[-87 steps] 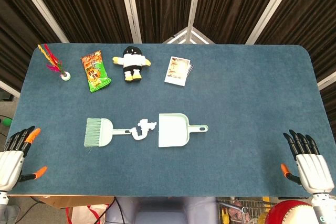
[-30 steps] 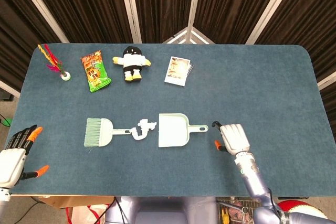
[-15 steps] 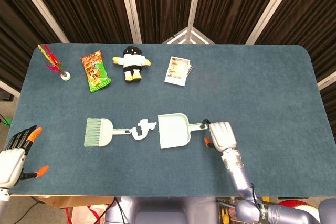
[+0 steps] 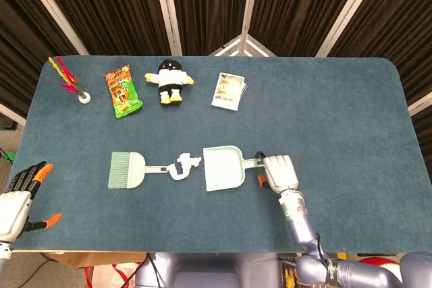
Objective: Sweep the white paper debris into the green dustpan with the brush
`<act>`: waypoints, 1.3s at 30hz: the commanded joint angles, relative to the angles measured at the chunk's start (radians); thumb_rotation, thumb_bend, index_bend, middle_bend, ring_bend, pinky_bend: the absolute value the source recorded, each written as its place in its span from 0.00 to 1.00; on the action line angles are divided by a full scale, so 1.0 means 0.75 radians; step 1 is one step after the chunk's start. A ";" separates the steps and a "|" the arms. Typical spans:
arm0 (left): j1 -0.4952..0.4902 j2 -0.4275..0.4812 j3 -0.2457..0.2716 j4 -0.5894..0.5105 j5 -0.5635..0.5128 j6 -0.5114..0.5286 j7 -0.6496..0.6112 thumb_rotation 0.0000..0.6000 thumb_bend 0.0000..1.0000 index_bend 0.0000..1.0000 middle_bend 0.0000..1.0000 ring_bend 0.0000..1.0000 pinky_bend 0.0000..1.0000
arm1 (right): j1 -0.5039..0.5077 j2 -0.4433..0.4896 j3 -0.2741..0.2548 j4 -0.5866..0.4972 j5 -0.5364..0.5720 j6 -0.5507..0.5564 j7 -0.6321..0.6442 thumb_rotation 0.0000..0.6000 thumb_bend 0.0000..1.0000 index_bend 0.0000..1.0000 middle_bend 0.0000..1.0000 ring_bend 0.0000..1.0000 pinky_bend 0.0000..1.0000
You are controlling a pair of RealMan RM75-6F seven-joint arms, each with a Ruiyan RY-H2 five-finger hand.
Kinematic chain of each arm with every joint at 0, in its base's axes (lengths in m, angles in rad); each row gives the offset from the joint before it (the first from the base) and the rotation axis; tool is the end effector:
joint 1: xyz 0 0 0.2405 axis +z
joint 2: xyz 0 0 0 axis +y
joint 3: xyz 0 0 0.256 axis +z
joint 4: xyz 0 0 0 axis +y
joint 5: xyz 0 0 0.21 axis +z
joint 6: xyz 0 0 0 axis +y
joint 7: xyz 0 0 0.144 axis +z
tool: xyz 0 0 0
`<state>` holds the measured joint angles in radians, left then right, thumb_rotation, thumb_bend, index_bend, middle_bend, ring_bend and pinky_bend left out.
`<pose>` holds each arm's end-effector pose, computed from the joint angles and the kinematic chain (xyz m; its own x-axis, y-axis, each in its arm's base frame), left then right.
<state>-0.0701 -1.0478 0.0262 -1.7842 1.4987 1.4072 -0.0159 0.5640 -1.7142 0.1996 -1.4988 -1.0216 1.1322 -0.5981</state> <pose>-0.2942 0.1566 0.1460 0.2844 0.1668 0.9441 0.9567 0.0135 -0.2906 -0.1720 -0.3001 -0.0444 0.4269 -0.2480 0.8697 -0.9027 -0.1739 0.3935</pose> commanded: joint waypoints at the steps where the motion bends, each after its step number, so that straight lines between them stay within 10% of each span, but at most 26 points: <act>1: 0.000 0.000 0.000 0.000 0.000 0.001 0.000 1.00 0.00 0.00 0.00 0.00 0.00 | 0.013 -0.019 0.004 0.020 0.013 -0.009 -0.004 1.00 0.35 0.34 0.93 0.98 0.90; 13: -0.002 0.002 -0.001 -0.001 -0.001 -0.002 -0.009 1.00 0.00 0.00 0.00 0.00 0.00 | 0.041 -0.071 -0.004 0.081 0.037 -0.020 -0.021 1.00 0.35 0.37 0.93 0.98 0.90; 24: -0.005 0.005 -0.001 -0.007 -0.007 -0.010 -0.016 1.00 0.00 0.00 0.00 0.00 0.00 | 0.043 -0.072 -0.014 0.083 0.013 0.003 -0.014 1.00 0.48 0.85 0.93 0.98 0.90; 34: -0.013 0.004 -0.013 -0.026 -0.002 -0.004 -0.016 1.00 0.00 0.00 0.00 0.00 0.01 | 0.035 -0.008 -0.036 0.021 -0.029 0.019 -0.022 1.00 0.48 0.87 0.93 0.98 0.90; 39: -0.067 0.004 -0.079 -0.088 -0.025 -0.012 0.093 1.00 0.01 0.00 0.00 0.01 0.17 | 0.027 0.019 -0.057 0.003 -0.047 0.019 -0.021 1.00 0.49 0.87 0.93 0.98 0.90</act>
<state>-0.0980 -1.0417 -0.0057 -1.8337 1.4869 1.3990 0.0077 0.5866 -1.7031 0.1599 -1.4942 -1.0537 1.1449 -0.6127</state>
